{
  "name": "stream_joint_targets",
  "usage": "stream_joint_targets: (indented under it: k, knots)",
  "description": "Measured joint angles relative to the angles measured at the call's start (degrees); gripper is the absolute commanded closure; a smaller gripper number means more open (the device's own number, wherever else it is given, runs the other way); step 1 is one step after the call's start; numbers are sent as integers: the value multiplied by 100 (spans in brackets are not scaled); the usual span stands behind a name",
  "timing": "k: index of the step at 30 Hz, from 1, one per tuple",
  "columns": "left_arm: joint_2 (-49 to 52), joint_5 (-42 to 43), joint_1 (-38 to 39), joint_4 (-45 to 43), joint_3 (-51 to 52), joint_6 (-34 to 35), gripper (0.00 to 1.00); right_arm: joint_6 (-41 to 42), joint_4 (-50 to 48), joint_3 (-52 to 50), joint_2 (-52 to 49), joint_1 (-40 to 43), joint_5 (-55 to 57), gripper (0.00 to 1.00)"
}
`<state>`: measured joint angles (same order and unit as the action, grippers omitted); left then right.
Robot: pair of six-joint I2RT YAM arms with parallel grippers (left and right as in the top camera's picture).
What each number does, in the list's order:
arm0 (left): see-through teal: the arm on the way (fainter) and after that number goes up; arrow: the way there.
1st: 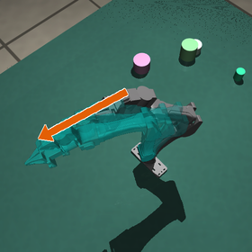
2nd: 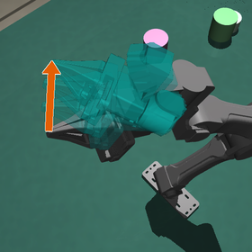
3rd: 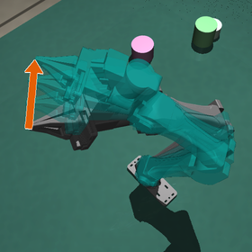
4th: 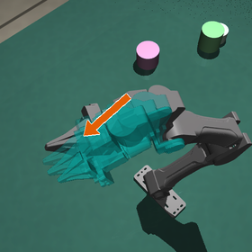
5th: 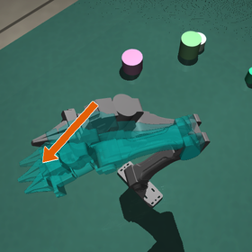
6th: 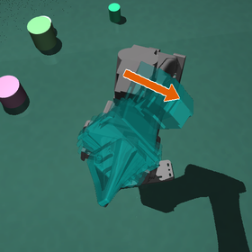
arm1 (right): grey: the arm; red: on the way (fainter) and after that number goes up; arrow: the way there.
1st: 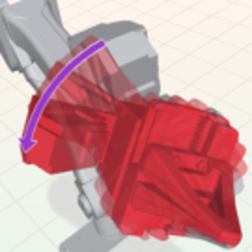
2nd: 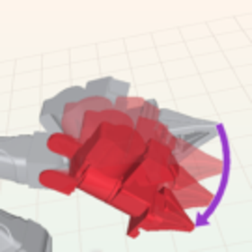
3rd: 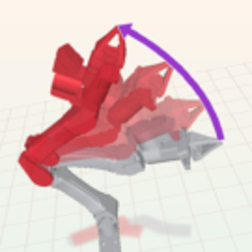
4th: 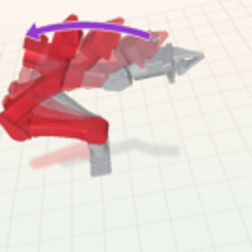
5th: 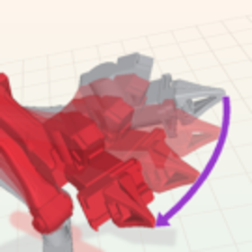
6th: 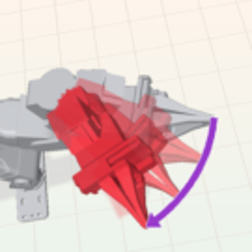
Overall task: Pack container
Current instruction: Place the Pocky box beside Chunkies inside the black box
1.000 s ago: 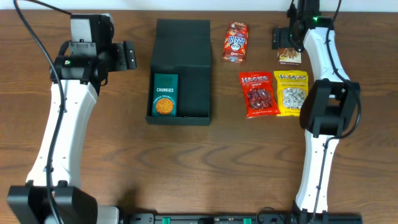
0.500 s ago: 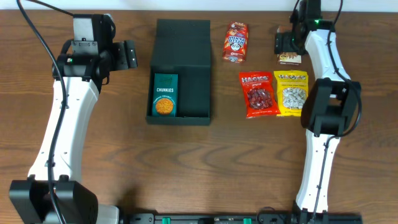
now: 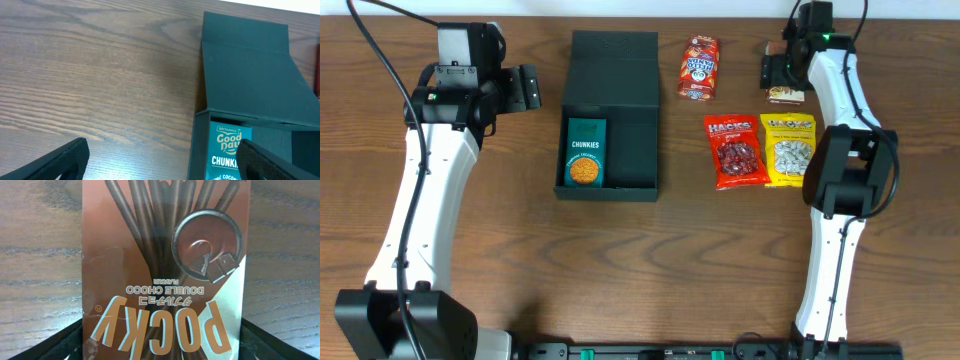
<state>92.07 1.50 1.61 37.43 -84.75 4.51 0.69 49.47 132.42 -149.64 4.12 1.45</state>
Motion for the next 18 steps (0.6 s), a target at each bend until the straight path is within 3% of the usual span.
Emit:
stream_joint_targets:
  k: [18]
  knots:
    - [0,0,0,-2,0,0,5,278,363,188,92,-284,-46,31]
